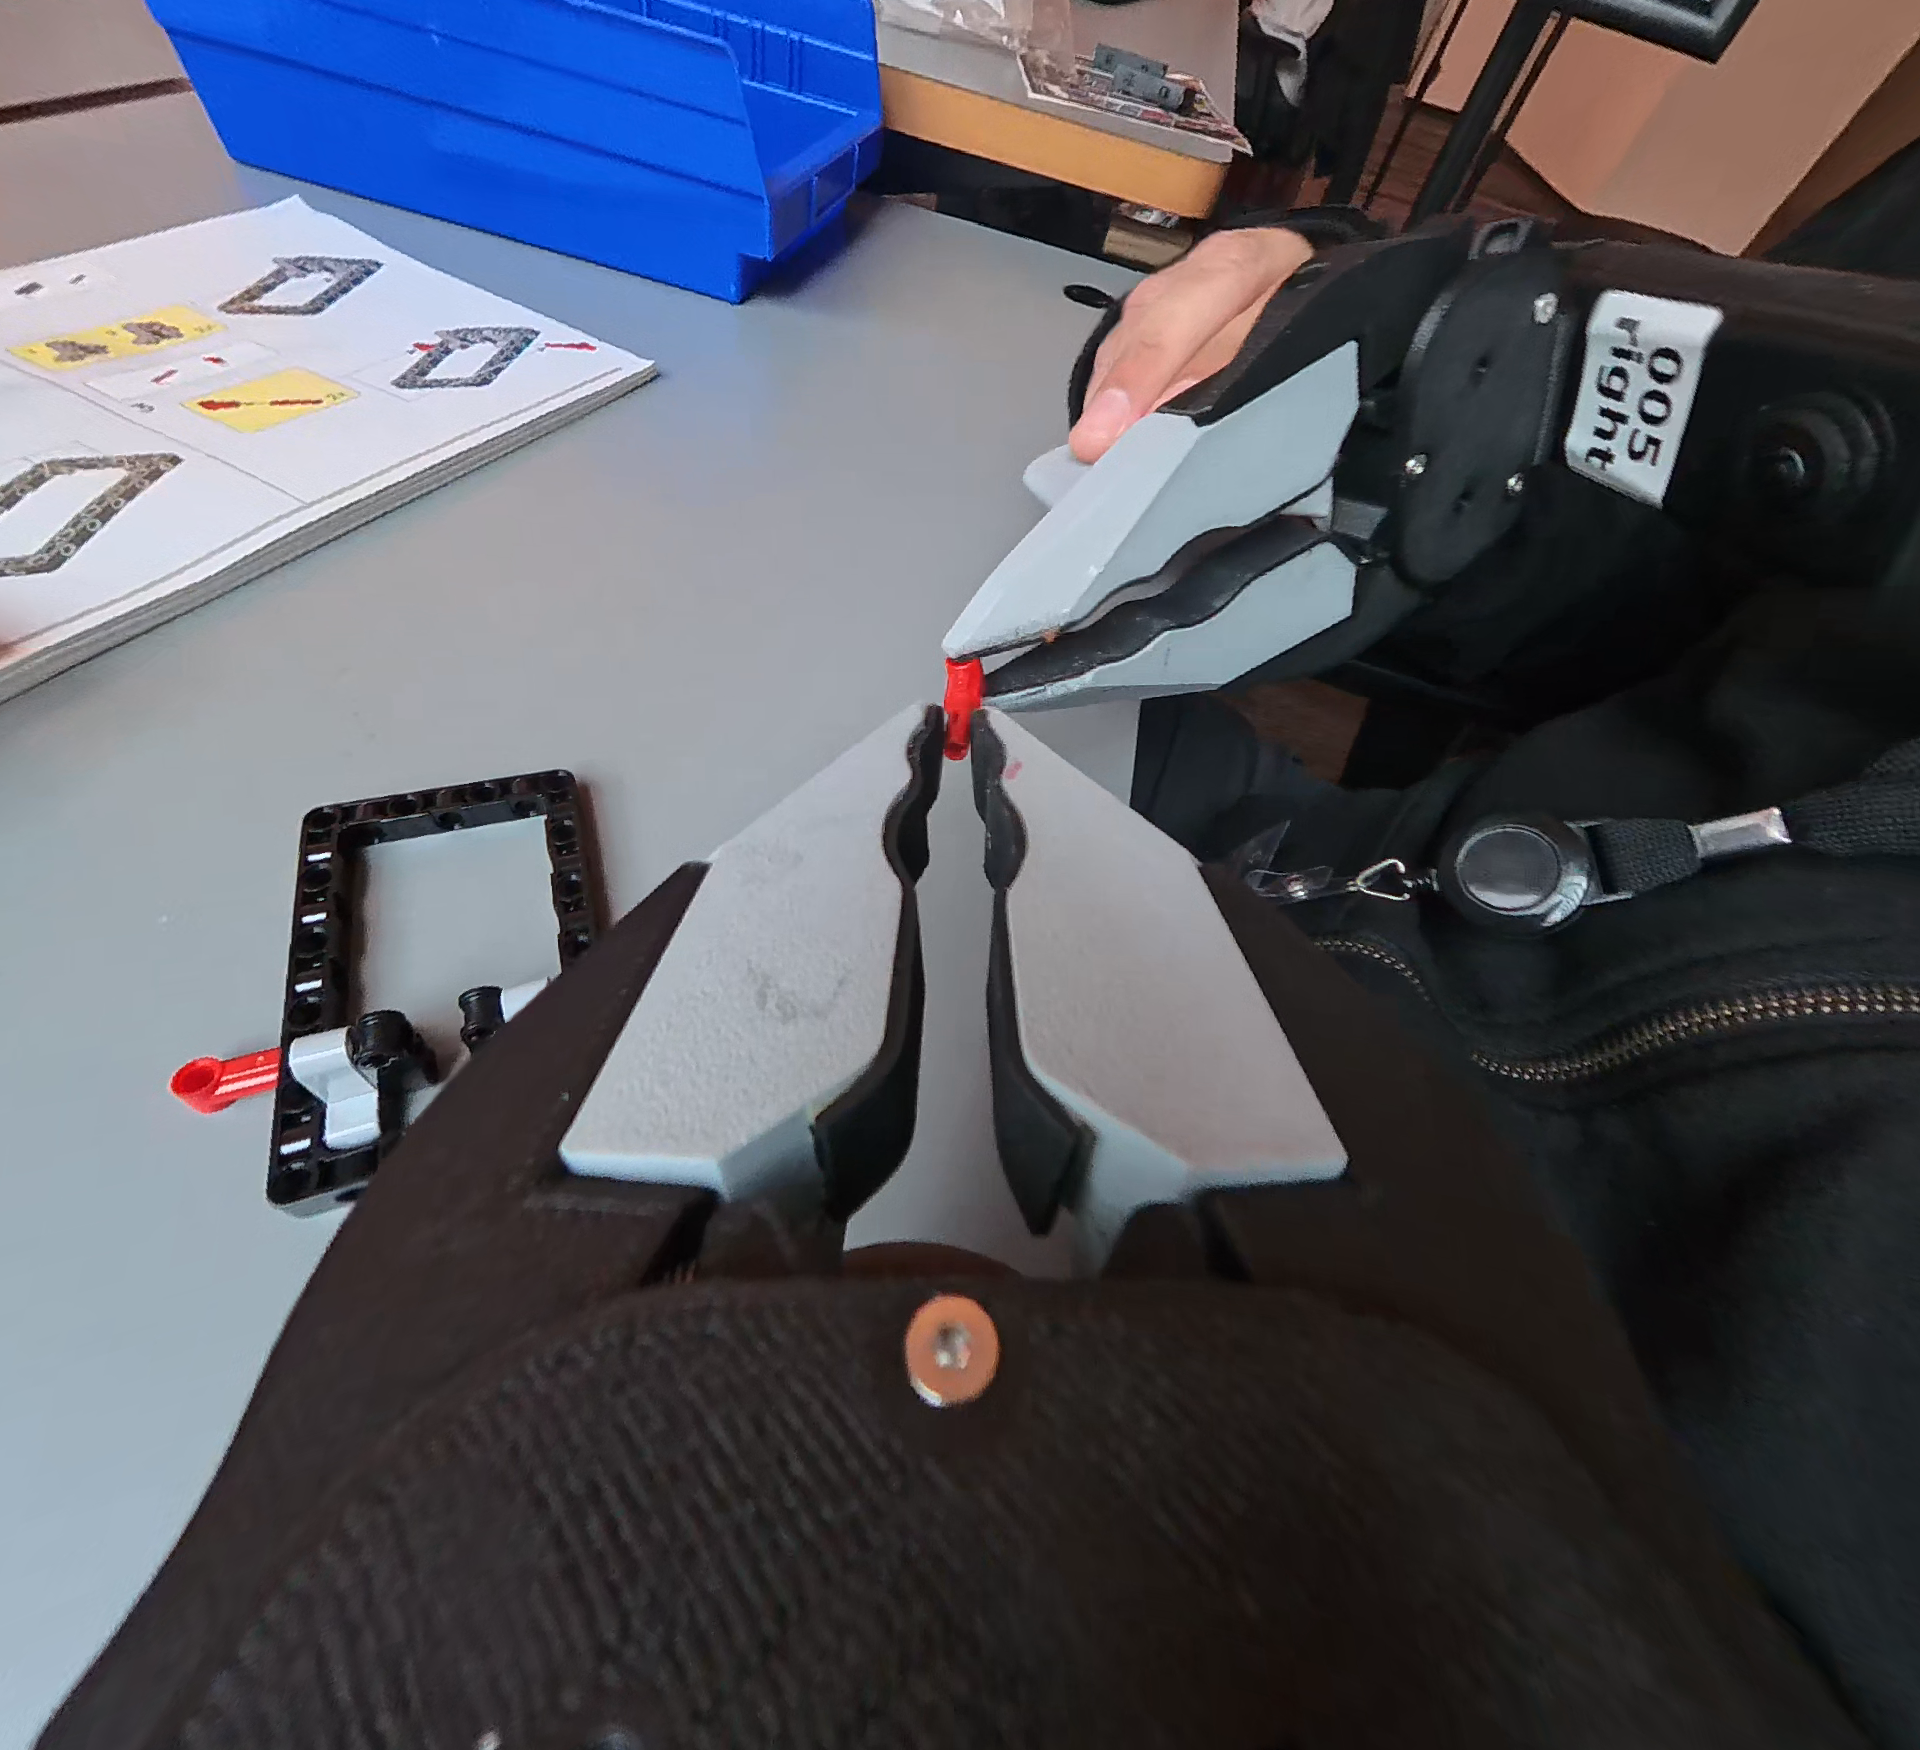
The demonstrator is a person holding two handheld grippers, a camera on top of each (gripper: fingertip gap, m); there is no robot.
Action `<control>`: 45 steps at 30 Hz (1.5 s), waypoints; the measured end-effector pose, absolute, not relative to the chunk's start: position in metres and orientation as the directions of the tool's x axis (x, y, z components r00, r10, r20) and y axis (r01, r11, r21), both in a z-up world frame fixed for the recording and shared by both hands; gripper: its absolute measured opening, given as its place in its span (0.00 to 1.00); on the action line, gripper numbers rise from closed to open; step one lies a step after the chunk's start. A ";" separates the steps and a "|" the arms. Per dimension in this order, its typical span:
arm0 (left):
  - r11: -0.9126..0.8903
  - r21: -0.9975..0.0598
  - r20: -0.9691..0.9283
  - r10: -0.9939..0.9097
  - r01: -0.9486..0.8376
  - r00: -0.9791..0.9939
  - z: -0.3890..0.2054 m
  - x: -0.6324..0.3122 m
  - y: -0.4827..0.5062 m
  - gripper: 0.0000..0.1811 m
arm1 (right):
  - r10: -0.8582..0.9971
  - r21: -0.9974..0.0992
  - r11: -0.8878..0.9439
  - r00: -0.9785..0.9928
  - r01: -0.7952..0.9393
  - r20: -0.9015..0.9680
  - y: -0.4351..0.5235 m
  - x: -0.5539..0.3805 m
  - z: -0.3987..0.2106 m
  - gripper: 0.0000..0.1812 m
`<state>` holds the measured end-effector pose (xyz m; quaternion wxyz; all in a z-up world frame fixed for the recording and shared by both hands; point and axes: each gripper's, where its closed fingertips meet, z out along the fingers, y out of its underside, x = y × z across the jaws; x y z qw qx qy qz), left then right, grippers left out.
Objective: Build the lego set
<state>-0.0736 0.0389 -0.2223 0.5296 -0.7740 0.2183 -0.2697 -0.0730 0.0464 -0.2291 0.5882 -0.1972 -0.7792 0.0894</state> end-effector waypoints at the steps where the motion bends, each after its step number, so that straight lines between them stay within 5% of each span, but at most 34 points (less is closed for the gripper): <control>1: -0.339 -0.939 0.180 -0.632 -0.059 0.754 -0.222 -0.073 0.038 0.02 | 0.447 -0.409 0.891 -0.235 0.196 0.863 0.045 -0.072 -0.229 0.03; 8: -0.284 -0.955 0.146 -0.695 -0.083 0.705 -0.216 -0.066 0.030 0.02 | 0.770 -0.787 0.603 -0.353 0.132 0.531 0.038 -0.062 -0.223 0.09; 13: -0.185 -0.971 0.041 -0.756 -0.153 0.653 -0.212 -0.056 0.020 0.02 | 0.831 -0.923 0.358 -0.498 0.140 0.247 0.024 -0.057 -0.218 0.09; 28: -0.102 -0.981 -0.026 -0.781 -0.167 0.624 -0.206 -0.049 0.007 0.02 | 0.796 -0.949 0.285 -0.585 0.134 0.157 0.006 -0.051 -0.215 0.03; 45: -0.322 -0.920 0.004 -0.576 -0.223 0.817 -0.236 -0.135 0.019 0.12 | 0.876 -0.930 0.304 -0.445 0.206 0.187 0.044 -0.063 -0.229 0.03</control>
